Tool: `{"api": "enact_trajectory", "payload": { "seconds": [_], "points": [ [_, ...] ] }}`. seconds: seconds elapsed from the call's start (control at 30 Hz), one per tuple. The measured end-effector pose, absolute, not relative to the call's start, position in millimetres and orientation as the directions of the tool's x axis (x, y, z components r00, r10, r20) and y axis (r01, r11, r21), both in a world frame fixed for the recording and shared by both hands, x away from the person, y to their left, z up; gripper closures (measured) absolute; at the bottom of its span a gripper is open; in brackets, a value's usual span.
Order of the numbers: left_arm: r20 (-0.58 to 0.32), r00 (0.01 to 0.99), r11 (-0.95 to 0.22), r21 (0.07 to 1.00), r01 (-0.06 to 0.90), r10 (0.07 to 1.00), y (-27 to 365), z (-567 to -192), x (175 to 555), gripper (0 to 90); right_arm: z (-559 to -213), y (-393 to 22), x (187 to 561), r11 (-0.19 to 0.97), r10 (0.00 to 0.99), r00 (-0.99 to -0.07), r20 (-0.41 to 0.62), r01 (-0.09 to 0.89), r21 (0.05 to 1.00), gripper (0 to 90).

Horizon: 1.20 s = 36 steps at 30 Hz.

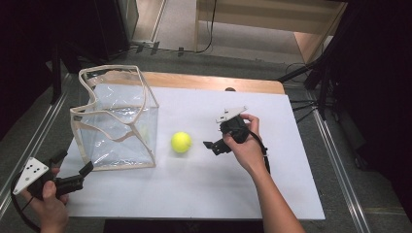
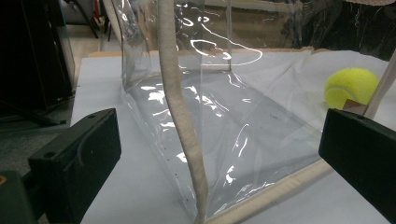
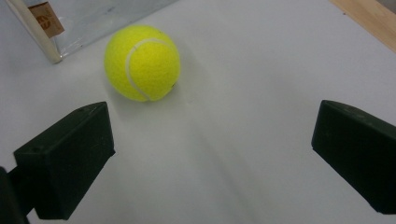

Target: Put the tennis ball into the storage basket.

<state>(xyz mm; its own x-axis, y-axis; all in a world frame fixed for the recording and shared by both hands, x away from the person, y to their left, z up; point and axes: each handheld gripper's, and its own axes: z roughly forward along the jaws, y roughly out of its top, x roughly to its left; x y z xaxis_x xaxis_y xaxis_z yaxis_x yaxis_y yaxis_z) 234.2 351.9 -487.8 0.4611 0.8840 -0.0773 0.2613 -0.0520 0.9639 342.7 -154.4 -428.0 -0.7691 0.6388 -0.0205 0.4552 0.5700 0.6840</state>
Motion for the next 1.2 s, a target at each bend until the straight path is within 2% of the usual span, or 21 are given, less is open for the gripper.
{"api": "enact_trajectory", "payload": {
  "seconds": [1.2],
  "points": [
    [-0.070, 0.470, -0.061, 0.964, 0.258, 0.880, 351, -487, 234, 0.0, -432, -98, 369, 0.658, 0.547, -0.837, -0.009, 0.423, 0.623, 0.0]
  ]
}}
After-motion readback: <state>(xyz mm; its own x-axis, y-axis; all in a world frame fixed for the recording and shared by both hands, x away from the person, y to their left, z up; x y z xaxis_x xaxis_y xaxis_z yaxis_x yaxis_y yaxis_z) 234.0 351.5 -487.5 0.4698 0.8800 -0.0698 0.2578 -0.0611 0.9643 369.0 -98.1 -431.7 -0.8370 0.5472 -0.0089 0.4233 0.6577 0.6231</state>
